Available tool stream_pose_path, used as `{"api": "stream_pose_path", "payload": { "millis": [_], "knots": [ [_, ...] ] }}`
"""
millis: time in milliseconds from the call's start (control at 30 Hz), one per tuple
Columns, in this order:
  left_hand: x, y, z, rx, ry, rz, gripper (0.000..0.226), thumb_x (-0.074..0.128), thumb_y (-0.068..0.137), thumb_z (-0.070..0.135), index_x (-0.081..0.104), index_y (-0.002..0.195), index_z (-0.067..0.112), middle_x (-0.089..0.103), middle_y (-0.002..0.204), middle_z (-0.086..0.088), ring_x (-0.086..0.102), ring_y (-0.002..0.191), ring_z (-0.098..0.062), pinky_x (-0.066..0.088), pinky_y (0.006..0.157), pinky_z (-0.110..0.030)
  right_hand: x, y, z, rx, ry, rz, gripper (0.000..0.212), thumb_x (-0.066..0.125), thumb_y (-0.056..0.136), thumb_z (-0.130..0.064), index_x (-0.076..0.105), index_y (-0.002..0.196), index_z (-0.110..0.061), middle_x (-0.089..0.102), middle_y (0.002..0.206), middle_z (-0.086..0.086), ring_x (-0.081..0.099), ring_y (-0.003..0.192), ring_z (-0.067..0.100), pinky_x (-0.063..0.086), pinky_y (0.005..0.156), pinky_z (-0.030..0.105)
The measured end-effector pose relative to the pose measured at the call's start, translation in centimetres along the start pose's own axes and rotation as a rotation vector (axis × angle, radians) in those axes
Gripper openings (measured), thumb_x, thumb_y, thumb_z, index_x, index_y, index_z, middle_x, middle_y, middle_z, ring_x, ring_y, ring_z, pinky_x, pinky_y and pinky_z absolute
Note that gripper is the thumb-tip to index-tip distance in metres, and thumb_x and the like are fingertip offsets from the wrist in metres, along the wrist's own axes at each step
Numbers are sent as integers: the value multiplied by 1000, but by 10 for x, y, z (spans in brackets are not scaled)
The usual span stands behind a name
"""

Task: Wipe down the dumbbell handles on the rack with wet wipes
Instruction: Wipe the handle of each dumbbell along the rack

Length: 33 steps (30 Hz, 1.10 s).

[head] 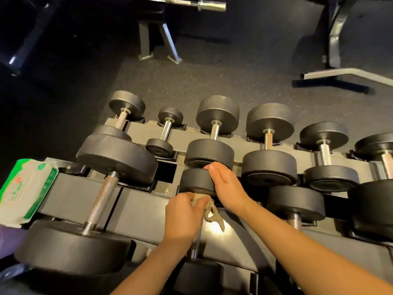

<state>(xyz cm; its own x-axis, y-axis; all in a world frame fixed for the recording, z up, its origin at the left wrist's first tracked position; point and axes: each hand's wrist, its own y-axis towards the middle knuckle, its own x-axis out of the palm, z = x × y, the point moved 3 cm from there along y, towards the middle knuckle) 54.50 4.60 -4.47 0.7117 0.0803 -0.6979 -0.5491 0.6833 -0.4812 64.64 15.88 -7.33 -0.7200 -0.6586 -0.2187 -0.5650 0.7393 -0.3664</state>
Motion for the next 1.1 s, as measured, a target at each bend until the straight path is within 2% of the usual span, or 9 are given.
{"api": "stream_pose_path", "payload": {
  "millis": [167,267,367,467,600,800,933,1033,1100],
  "knots": [
    [6,6,-17,-378,-704,-145,14,69,94,13,82,88,9,77,87,-16,71,77,-32,58,78,-39,0,2,0,5,-14,-10,36,33,111,-33,65,107,-17,64,106,1,60,101,13,50,96,39],
    [12,13,-25,-660,-979,-296,24,55,100,6,70,116,-3,72,96,-23,69,79,-33,59,84,-43,0,2,-1,6,-34,0,37,33,111,-33,66,108,-18,64,107,-1,59,102,10,48,97,35],
    [15,9,-11,-735,-1121,-466,31,43,105,11,69,108,-6,72,93,-25,72,75,-31,60,80,-42,-2,4,-3,44,-45,-28,36,33,111,-35,66,109,-21,65,107,-2,60,103,10,48,99,36],
    [17,7,-8,-675,-1039,-376,34,41,102,11,70,103,-6,71,84,-22,70,69,-31,60,63,-36,-5,-2,-9,79,-116,-8,31,38,109,-35,65,108,-19,63,106,-1,59,101,14,49,98,40],
    [3,4,-9,-158,-317,-57,35,57,99,23,68,67,16,66,64,-4,64,65,-23,48,58,-30,-15,-47,-28,-57,-360,372,12,56,100,-25,61,90,-21,56,88,-8,56,81,8,50,73,27],
    [-6,-4,8,250,353,177,32,62,97,44,66,77,19,67,76,0,49,66,-14,30,61,-26,16,-78,-1,419,184,195,14,72,92,-20,71,82,-10,71,70,11,66,61,20,58,62,36],
    [-6,-5,-4,221,120,125,37,64,97,37,65,64,21,62,59,1,52,57,-14,33,53,-30,34,-72,2,539,532,279,17,64,94,2,73,81,-7,69,76,16,65,68,21,59,64,28],
    [-9,-1,-18,-110,-450,-68,33,69,97,26,76,69,12,69,60,-5,64,58,-14,49,55,-30,50,-67,9,557,566,360,14,68,92,-3,77,84,-10,76,81,12,74,80,28,63,74,35],
    [-12,-2,-20,-134,-467,-143,28,68,98,27,80,77,12,74,69,-5,71,66,-21,57,61,-35,56,-70,16,532,514,362,18,69,94,-13,79,80,-14,77,80,10,75,83,28,63,81,45]
  ]
}}
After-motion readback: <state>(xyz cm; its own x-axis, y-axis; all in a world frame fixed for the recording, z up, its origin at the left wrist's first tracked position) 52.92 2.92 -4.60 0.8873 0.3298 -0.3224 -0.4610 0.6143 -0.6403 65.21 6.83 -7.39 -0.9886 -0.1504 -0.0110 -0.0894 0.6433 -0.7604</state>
